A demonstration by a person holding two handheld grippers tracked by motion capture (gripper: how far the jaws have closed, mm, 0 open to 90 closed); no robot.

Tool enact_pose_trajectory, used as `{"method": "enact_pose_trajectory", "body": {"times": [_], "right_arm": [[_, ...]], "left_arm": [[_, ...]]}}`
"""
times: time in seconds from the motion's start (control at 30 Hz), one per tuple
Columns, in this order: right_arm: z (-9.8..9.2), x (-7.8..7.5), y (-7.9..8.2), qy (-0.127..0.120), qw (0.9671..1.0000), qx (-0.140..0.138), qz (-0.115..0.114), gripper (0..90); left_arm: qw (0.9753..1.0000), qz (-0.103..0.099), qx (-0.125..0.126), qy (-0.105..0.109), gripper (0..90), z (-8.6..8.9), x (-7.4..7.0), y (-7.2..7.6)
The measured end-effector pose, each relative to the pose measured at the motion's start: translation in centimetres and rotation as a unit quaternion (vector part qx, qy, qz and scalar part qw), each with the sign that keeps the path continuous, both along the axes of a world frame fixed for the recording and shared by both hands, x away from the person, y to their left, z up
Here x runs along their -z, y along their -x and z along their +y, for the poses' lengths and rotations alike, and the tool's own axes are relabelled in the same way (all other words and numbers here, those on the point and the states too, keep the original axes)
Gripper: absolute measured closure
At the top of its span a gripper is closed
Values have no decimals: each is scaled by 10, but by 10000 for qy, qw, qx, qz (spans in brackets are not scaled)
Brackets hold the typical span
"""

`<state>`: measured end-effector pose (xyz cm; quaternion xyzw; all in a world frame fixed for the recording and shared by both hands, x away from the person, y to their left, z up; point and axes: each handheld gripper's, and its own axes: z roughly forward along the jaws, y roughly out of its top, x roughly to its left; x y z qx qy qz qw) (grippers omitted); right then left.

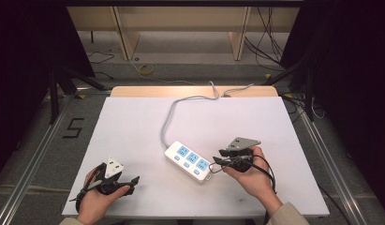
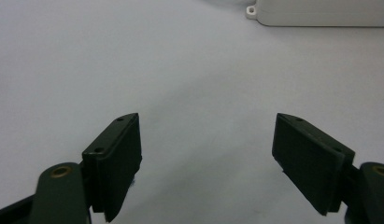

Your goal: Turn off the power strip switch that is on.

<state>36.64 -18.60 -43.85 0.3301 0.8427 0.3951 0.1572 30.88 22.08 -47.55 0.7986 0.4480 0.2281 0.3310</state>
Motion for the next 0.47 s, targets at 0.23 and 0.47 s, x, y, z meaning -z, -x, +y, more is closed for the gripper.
{"method": "enact_pose_trajectory", "body": {"times": [0.23,0.47], "right_arm": [[-20,7,8,-161,9997,173,-14,593],[-30,12,17,-218,9995,227,-87,569]], "left_arm": [[10000,4,-4,3,238,0,0,0],[10000,-2,-12,32,237,0,0,0]]}}
